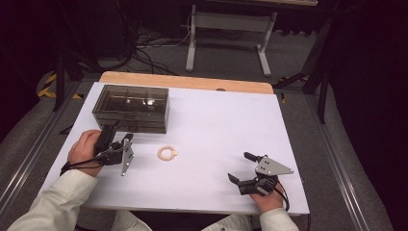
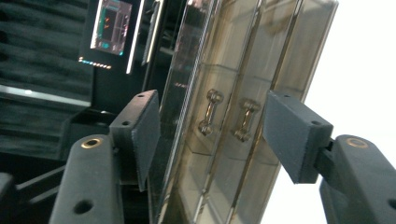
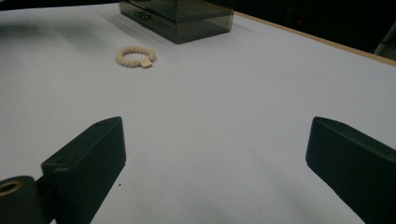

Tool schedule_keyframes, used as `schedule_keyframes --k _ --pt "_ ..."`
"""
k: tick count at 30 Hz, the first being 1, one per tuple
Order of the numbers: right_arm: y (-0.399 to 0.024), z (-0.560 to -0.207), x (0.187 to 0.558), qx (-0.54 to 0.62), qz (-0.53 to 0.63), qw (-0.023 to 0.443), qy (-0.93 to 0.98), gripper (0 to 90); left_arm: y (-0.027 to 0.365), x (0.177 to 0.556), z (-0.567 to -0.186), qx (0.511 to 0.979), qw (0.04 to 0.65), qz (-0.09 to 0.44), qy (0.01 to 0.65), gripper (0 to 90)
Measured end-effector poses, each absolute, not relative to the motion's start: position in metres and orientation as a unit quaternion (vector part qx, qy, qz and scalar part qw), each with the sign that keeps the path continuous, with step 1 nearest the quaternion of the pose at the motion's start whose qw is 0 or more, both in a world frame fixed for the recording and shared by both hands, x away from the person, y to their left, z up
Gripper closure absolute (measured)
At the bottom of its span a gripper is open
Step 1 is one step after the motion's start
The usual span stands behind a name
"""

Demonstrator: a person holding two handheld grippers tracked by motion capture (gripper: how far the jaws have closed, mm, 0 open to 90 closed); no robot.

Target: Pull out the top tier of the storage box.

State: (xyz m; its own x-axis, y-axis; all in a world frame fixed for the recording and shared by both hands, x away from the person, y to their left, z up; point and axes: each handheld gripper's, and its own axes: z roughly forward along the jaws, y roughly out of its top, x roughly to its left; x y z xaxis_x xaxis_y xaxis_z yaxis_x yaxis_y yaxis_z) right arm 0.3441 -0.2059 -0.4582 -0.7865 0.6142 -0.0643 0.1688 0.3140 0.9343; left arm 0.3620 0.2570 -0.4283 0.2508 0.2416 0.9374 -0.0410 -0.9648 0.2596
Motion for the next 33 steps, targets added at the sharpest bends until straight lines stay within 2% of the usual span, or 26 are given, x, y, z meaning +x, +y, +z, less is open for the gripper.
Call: schedule_keyframes --k 6,13,33 --pt "-0.206 -0.458 0.344 0.250 0.530 0.209 0.783 5.5 0.249 0.362 -0.435 0.766 0.075 0.637 0.050 42.9" --pt "-0.206 -0.458 0.344 0.248 0.531 0.208 0.783 5.6 0.242 0.365 -0.440 0.756 0.047 0.651 0.044 43.2" --pt "-0.206 -0.458 0.344 0.246 0.532 0.208 0.783 5.6 0.231 0.376 -0.448 0.737 0.017 0.672 0.068 46.3"
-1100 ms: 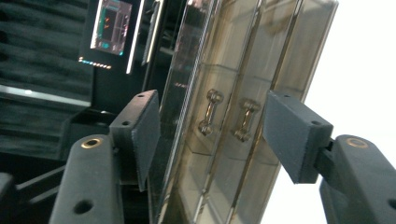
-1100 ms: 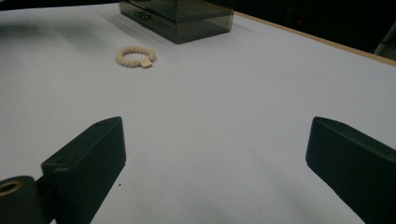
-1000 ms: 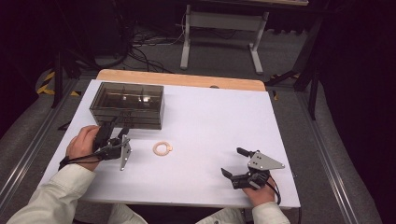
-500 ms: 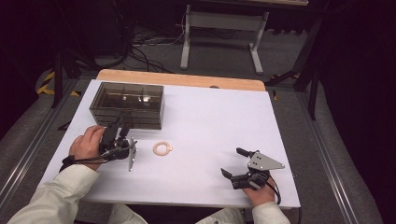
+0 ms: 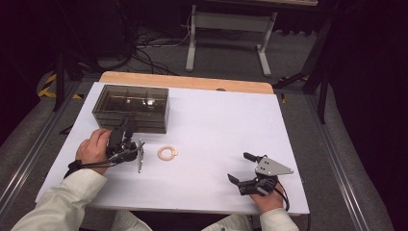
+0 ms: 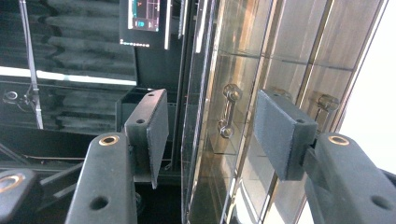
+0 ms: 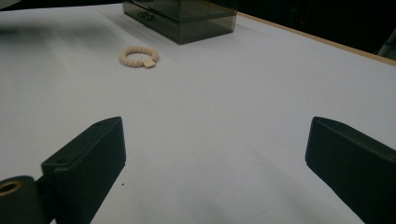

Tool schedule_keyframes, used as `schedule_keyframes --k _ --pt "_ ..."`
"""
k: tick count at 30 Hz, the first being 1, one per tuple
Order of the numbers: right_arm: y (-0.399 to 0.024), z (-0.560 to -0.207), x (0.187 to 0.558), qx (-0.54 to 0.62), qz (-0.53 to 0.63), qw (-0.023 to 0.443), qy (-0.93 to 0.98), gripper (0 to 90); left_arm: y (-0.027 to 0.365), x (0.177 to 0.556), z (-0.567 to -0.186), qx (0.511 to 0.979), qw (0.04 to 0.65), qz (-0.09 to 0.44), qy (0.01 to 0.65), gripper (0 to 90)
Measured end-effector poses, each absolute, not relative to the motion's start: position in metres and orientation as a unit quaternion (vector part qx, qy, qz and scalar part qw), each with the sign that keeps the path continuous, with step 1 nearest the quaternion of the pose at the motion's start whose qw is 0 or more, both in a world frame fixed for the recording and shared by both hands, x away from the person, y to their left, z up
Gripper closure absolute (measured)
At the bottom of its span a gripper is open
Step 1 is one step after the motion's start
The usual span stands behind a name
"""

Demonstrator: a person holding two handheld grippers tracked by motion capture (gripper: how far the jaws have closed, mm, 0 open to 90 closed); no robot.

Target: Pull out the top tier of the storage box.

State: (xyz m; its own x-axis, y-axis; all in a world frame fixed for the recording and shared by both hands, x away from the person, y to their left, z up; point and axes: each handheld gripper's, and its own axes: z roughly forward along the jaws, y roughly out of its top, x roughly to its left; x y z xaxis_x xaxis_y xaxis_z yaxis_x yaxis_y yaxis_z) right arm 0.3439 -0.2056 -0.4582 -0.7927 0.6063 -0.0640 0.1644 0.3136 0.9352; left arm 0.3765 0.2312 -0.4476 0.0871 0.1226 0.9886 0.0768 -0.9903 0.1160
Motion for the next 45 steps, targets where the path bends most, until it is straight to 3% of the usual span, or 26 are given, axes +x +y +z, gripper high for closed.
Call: schedule_keyframes --k 9,37,45 --pt "-0.206 -0.458 0.344 0.244 0.532 0.207 0.784 5.6 0.230 0.381 -0.451 0.742 0.017 0.666 0.077 49.9" --pt "-0.206 -0.458 0.344 0.243 0.537 0.200 0.783 5.4 0.225 0.401 -0.459 0.743 0.004 0.664 0.082 76.5" --pt "-0.207 -0.458 0.344 0.243 0.539 0.197 0.782 5.4 0.225 0.403 -0.460 0.743 0.001 0.664 0.080 80.0"
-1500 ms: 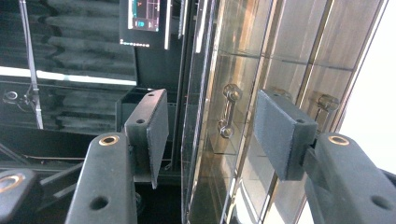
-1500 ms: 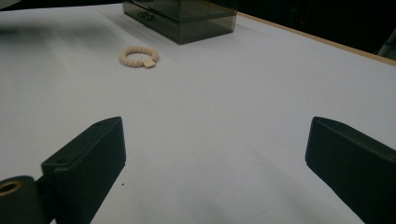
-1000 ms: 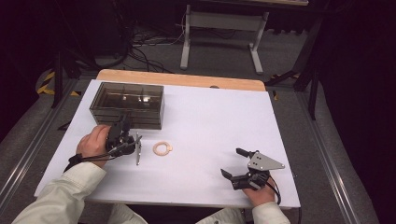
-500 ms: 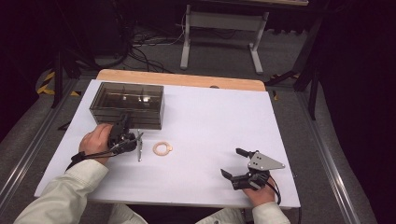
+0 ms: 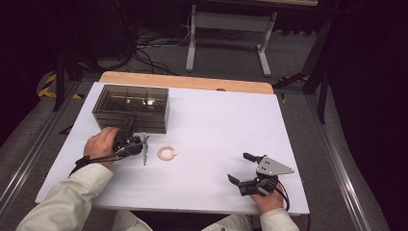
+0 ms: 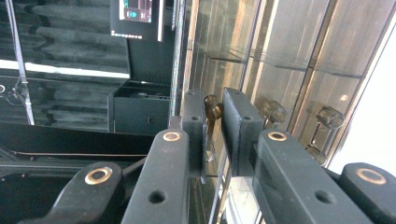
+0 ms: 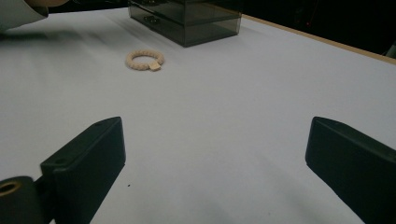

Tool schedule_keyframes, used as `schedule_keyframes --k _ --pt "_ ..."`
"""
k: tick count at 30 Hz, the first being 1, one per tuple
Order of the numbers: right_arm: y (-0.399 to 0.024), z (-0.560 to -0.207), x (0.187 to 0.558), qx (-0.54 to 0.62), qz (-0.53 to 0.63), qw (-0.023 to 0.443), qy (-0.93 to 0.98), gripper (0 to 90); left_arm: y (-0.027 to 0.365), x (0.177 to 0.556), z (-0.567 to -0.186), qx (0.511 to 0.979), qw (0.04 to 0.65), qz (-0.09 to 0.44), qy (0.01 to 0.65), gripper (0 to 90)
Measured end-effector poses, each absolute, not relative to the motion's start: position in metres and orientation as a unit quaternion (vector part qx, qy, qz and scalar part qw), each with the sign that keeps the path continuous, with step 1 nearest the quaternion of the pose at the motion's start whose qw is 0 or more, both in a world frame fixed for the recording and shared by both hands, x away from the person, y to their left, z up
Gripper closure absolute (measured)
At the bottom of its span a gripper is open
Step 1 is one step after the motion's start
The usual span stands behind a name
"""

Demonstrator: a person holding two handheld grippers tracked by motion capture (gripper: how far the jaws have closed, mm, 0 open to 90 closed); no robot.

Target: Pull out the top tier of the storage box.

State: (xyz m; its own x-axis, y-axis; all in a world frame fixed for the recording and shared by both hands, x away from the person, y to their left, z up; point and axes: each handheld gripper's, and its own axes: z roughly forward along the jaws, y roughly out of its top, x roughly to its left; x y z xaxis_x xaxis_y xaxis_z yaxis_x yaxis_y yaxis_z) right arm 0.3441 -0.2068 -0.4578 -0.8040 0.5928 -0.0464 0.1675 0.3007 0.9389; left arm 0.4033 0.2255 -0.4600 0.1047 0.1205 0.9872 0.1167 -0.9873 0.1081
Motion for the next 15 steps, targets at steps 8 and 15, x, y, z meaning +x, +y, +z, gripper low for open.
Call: schedule_keyframes --k 8,15 --pt "-0.207 -0.458 0.344 0.242 0.539 0.197 0.783 5.4 0.225 0.402 -0.459 0.745 0.002 0.662 0.079 80.7" --pt "-0.207 -0.458 0.344 0.243 0.539 0.196 0.783 5.5 0.226 0.393 -0.457 0.750 0.002 0.657 0.077 80.6"
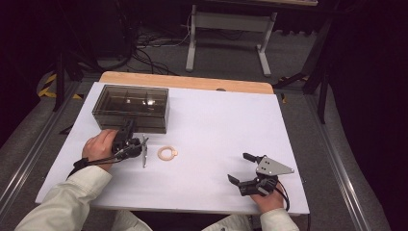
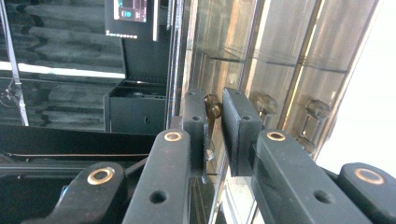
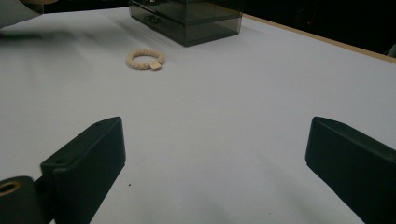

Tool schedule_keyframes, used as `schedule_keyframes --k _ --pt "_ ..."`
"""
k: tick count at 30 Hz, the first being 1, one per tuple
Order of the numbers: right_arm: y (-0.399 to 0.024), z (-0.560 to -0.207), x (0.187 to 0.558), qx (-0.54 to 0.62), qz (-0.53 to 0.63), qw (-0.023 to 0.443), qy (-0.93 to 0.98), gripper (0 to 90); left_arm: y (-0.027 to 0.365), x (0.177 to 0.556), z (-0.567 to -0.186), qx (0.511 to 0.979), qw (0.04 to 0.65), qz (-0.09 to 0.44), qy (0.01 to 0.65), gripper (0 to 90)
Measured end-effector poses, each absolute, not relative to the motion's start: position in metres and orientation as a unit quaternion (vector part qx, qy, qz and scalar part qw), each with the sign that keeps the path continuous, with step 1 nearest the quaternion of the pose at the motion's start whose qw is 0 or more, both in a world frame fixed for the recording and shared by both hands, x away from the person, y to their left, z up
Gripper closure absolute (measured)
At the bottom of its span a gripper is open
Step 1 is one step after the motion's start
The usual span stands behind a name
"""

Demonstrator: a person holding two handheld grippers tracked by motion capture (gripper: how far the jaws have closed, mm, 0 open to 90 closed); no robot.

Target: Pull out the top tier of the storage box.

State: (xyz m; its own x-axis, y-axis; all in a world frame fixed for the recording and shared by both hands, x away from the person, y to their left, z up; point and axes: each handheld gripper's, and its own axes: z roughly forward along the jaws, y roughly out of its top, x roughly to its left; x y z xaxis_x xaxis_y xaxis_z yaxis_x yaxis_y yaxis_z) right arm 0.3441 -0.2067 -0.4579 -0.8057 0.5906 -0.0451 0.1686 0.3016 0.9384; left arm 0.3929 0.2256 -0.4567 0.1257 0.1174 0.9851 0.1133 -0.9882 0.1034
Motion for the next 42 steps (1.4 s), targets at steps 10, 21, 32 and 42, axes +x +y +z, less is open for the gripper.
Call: schedule_keyframes --k 10,21,32,42 --pt "-0.206 -0.458 0.344 0.241 0.538 0.196 0.783 5.4 0.227 0.381 -0.452 0.757 0.003 0.650 0.072 80.3" --pt "-0.206 -0.458 0.344 0.242 0.538 0.195 0.784 5.5 0.230 0.370 -0.451 0.766 0.010 0.639 0.069 77.5" --pt "-0.206 -0.458 0.344 0.242 0.538 0.194 0.784 5.6 0.233 0.357 -0.437 0.766 0.041 0.639 0.059 65.7" --pt "-0.206 -0.458 0.344 0.241 0.537 0.194 0.784 5.6 0.237 0.353 -0.432 0.775 0.059 0.627 0.057 61.2"
